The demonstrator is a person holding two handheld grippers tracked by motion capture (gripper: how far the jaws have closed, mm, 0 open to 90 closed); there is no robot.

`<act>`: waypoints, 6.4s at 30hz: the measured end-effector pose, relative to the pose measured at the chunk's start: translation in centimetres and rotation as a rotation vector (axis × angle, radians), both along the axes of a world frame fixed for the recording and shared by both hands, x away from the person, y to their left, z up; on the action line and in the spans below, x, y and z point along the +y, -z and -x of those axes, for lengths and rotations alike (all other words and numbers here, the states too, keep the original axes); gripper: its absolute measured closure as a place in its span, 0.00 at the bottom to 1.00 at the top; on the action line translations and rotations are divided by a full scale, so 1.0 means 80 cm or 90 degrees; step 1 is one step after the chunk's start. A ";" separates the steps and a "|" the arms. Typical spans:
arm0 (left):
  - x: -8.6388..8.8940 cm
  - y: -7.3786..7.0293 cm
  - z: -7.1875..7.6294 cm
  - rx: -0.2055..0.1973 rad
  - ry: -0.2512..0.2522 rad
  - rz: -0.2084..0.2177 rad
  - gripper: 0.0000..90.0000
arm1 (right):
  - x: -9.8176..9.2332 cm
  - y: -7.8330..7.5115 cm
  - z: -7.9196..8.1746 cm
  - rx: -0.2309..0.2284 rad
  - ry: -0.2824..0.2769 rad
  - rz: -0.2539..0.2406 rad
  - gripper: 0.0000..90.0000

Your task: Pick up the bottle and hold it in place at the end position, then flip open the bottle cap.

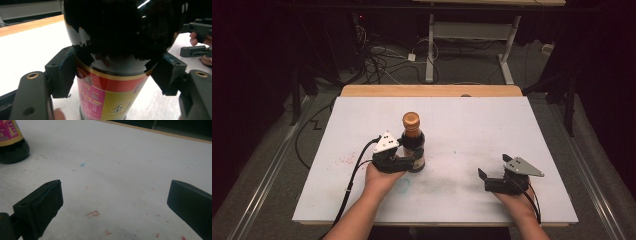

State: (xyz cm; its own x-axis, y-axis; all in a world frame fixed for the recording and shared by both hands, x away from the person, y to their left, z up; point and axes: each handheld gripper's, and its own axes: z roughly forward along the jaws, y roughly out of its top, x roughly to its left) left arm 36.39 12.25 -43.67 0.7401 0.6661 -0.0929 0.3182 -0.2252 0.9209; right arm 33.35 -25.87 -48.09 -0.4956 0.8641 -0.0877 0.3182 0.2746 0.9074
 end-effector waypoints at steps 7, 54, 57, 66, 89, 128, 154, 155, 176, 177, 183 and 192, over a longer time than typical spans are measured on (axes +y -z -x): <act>-0.002 -0.005 0.000 -0.014 0.001 -0.023 0.32 | 0.000 0.000 -0.001 0.003 -0.001 -0.002 0.01; -0.079 -0.015 -0.102 -0.020 0.104 -0.044 0.32 | -0.002 0.000 0.002 -0.009 -0.005 -0.009 0.01; -0.075 -0.017 -0.102 -0.015 0.116 -0.053 0.32 | -0.001 0.000 0.002 -0.014 -0.003 -0.005 0.01; -0.074 -0.013 -0.100 -0.023 0.111 -0.038 0.31 | -0.004 -0.001 0.000 0.000 -0.006 -0.021 0.02; -0.082 0.007 -0.094 -0.002 0.059 -0.024 0.30 | 0.026 -0.054 -0.037 -0.029 -0.035 -0.031 0.14; -0.077 0.011 -0.097 -0.022 0.092 -0.020 0.31 | 0.075 -0.087 -0.085 -0.024 -0.089 -0.031 1.00; -0.079 0.015 -0.098 -0.016 0.088 -0.016 0.31 | 0.106 -0.154 -0.095 -0.034 -0.133 -0.032 1.00; -0.079 0.015 -0.098 -0.014 0.087 -0.015 0.31 | 0.108 -0.157 -0.095 -0.036 -0.135 -0.028 1.00; -0.080 0.015 -0.096 -0.020 0.085 -0.022 0.32 | 0.128 -0.202 -0.093 -0.072 -0.173 0.006 1.00; -0.080 0.015 -0.096 -0.020 0.085 -0.022 0.32 | 0.130 -0.203 -0.093 -0.070 -0.172 0.011 1.00; -0.080 0.015 -0.096 -0.021 0.084 -0.025 0.32 | 0.134 -0.204 -0.094 -0.066 -0.177 0.024 1.00; -0.080 0.015 -0.096 -0.022 0.084 -0.026 0.32 | 0.136 -0.208 -0.095 -0.067 -0.179 0.034 1.00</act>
